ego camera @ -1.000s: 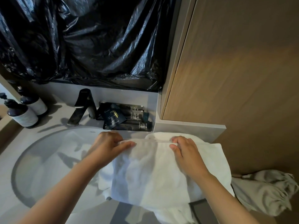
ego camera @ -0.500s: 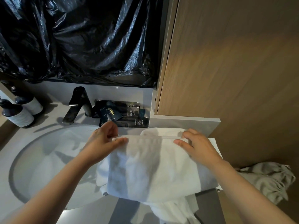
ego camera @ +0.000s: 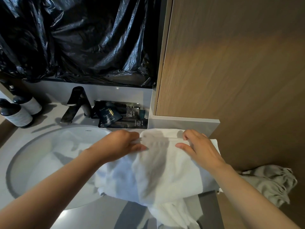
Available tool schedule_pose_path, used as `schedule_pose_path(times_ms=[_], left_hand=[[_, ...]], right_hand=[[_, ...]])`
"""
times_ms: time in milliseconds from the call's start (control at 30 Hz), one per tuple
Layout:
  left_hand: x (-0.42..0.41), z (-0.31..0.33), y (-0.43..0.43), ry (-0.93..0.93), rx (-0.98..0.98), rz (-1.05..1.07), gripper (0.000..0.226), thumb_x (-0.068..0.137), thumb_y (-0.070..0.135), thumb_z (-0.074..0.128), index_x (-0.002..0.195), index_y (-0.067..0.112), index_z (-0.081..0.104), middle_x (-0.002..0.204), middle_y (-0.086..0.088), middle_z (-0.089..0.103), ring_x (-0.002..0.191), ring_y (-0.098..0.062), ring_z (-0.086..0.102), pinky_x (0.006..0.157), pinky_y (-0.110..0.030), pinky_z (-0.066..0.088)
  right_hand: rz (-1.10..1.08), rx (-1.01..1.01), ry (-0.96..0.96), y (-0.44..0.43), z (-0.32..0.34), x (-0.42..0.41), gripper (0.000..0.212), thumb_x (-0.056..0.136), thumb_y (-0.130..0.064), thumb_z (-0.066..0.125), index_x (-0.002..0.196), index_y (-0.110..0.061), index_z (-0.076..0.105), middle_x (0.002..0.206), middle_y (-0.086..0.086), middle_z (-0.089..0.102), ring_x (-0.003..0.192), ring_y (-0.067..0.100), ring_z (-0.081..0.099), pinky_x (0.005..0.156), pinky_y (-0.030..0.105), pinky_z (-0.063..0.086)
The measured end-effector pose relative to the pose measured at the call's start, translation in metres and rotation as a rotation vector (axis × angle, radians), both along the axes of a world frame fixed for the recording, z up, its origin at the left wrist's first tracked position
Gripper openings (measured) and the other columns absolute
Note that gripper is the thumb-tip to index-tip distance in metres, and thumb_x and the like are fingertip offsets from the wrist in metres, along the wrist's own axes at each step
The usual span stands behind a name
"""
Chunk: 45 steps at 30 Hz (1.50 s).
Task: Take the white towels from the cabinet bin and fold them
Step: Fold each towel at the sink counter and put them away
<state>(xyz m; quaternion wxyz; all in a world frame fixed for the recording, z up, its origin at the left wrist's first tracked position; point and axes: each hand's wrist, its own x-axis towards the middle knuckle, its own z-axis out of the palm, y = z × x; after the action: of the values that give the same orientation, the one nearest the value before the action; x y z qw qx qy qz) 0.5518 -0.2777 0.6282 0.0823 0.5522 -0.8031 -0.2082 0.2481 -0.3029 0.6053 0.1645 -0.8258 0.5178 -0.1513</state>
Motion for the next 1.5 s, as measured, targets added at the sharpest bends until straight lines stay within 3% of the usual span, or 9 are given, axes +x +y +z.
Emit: schedule_pose_path(times_ms=[100, 233, 500, 633, 800, 967, 1133, 1333, 1500], left_hand=[[0.003, 0.005, 0.004, 0.074, -0.041, 0.035, 0.068, 0.068, 0.086, 0.038, 0.068, 0.018, 0.041, 0.061, 0.003, 0.048, 0.058, -0.011, 0.046, 0.059, -0.035, 0.041], [0.001, 0.013, 0.0, 0.064, -0.068, 0.044, 0.07, 0.067, 0.086, 0.041, 0.064, 0.017, 0.045, 0.058, 0.001, 0.048, 0.056, -0.013, 0.047, 0.054, -0.032, 0.038], [-0.006, 0.017, -0.001, 0.058, -0.061, 0.015, 0.072, 0.063, 0.094, 0.031, 0.086, 0.034, 0.063, 0.079, 0.012, 0.064, 0.074, -0.006, 0.059, 0.07, -0.033, 0.051], [-0.011, 0.03, 0.0, 0.085, -0.088, 0.019, 0.046, 0.068, 0.087, 0.044, 0.068, 0.042, 0.055, 0.068, 0.008, 0.06, 0.063, -0.007, 0.055, 0.061, -0.032, 0.048], [-0.027, 0.063, -0.002, 0.101, -0.067, 0.055, 0.06, 0.068, 0.071, 0.062, 0.062, 0.011, 0.057, 0.052, 0.005, 0.045, 0.047, -0.009, 0.042, 0.046, -0.022, 0.03], [-0.033, 0.101, -0.006, 0.02, -0.231, 0.137, 0.049, 0.072, 0.079, 0.053, 0.065, 0.031, 0.064, 0.069, 0.008, 0.059, 0.065, -0.006, 0.057, 0.059, -0.031, 0.043], [-0.03, 0.136, 0.006, -0.013, -0.598, 0.141, 0.052, 0.076, 0.071, 0.046, 0.065, 0.024, 0.065, 0.068, 0.004, 0.047, 0.061, -0.015, 0.052, 0.057, -0.036, 0.046], [-0.038, 0.15, 0.034, -0.257, -0.832, 0.131, 0.052, 0.086, 0.061, 0.043, 0.069, 0.019, 0.069, 0.07, 0.004, 0.035, 0.054, -0.014, 0.035, 0.046, -0.024, 0.027], [-0.046, 0.139, 0.039, -0.237, -0.696, 0.173, 0.06, 0.082, 0.07, 0.035, 0.07, 0.023, 0.069, 0.071, 0.003, 0.038, 0.051, -0.014, 0.041, 0.044, -0.02, 0.022]], right_hand=[[0.082, 0.005, 0.01, -0.002, 0.009, -0.008, 0.056, 0.087, -0.072, 0.043, 0.116, -0.026, 0.06, 0.102, -0.027, 0.047, 0.079, 0.009, 0.048, 0.075, 0.022, 0.035], [0.15, -0.199, 0.149, -0.002, 0.021, -0.025, 0.064, 0.084, -0.073, 0.036, 0.091, -0.018, 0.069, 0.08, -0.01, 0.065, 0.073, 0.019, 0.064, 0.058, 0.021, 0.03], [0.036, 0.147, 0.184, 0.012, 0.046, -0.053, 0.029, 0.076, -0.067, 0.066, 0.055, -0.066, 0.046, 0.055, -0.041, 0.048, 0.052, -0.002, 0.049, 0.047, 0.022, 0.024], [0.023, 0.122, 0.15, 0.011, 0.051, -0.076, 0.048, 0.074, -0.073, 0.06, 0.046, -0.035, 0.049, 0.051, -0.015, 0.052, 0.051, 0.002, 0.049, 0.049, 0.023, 0.025], [-0.006, 0.006, 0.125, 0.007, 0.07, -0.096, 0.055, 0.075, -0.077, 0.051, 0.062, -0.023, 0.053, 0.056, -0.007, 0.056, 0.053, 0.009, 0.052, 0.049, 0.027, 0.032], [0.099, -0.291, 0.103, -0.009, 0.096, -0.101, 0.047, 0.089, -0.074, 0.027, 0.086, -0.033, 0.051, 0.066, -0.012, 0.057, 0.061, 0.009, 0.057, 0.054, 0.034, 0.043], [0.122, -0.577, -0.026, -0.021, 0.12, -0.095, 0.038, 0.097, -0.055, 0.038, 0.098, -0.026, 0.063, 0.087, -0.008, 0.065, 0.077, 0.016, 0.063, 0.058, 0.035, 0.049], [0.129, -0.507, -0.098, -0.029, 0.115, -0.092, 0.042, 0.091, -0.056, 0.048, 0.095, -0.022, 0.073, 0.087, -0.005, 0.061, 0.081, 0.017, 0.055, 0.073, 0.033, 0.039], [0.052, -0.456, -0.063, -0.025, 0.108, -0.091, 0.031, 0.088, -0.054, 0.059, 0.091, -0.028, 0.074, 0.083, -0.008, 0.059, 0.077, 0.014, 0.055, 0.059, 0.029, 0.037]])
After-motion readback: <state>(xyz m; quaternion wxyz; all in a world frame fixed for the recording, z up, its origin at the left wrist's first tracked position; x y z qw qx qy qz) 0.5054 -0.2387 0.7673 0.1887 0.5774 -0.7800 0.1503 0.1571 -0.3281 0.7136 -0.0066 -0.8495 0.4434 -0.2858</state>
